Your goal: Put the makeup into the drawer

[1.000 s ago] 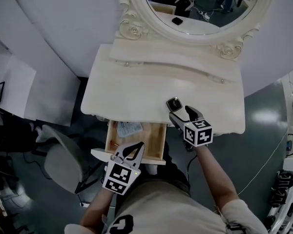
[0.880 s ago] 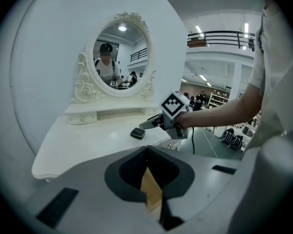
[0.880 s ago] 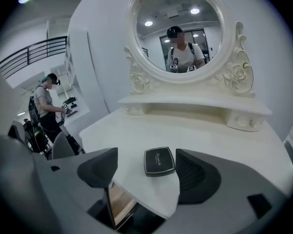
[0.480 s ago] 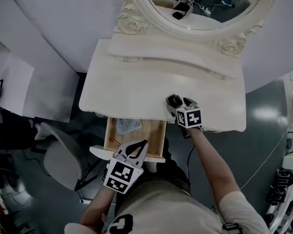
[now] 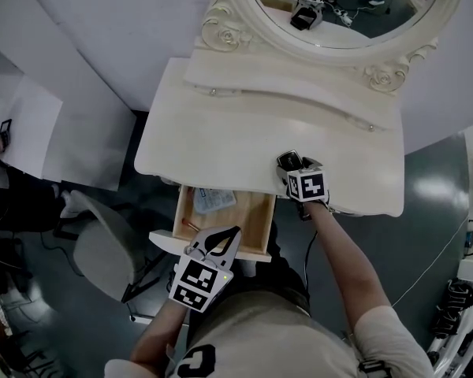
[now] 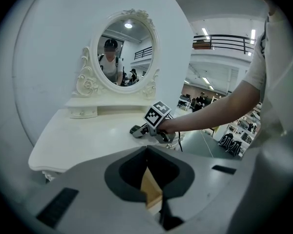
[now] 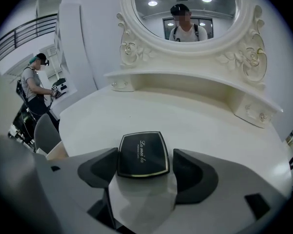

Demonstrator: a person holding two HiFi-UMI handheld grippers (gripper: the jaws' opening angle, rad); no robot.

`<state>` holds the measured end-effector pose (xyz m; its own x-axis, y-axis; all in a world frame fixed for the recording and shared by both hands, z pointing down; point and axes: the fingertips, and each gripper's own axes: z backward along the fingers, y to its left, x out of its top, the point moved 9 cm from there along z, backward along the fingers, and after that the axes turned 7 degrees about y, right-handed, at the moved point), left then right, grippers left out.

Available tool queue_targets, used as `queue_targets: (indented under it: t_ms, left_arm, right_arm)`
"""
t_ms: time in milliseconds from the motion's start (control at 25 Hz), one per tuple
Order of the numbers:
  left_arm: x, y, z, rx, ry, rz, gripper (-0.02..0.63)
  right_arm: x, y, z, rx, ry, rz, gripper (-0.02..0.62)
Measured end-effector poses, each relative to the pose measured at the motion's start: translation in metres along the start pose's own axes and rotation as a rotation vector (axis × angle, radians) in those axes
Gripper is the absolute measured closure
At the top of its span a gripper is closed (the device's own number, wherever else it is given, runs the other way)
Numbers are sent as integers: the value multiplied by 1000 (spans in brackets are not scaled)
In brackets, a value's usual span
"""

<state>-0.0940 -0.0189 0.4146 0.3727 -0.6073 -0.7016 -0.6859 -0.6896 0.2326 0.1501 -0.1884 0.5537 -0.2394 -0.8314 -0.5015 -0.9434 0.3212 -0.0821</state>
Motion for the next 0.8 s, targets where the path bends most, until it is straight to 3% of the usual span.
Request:
queue_targets:
  t_ms: [440,600,800]
  left_arm:
    - [-6,5,21,42,-36,19,552]
    - [-12,14,33,65,-50,37,552]
    - [-18,22,48,75,-80,61,552]
  right_arm:
    - [1,-3,3,-19,15,-32,253]
    - [5,0,18,17,-44,-124,253]
    - [6,18,40,48,-99,-121,253]
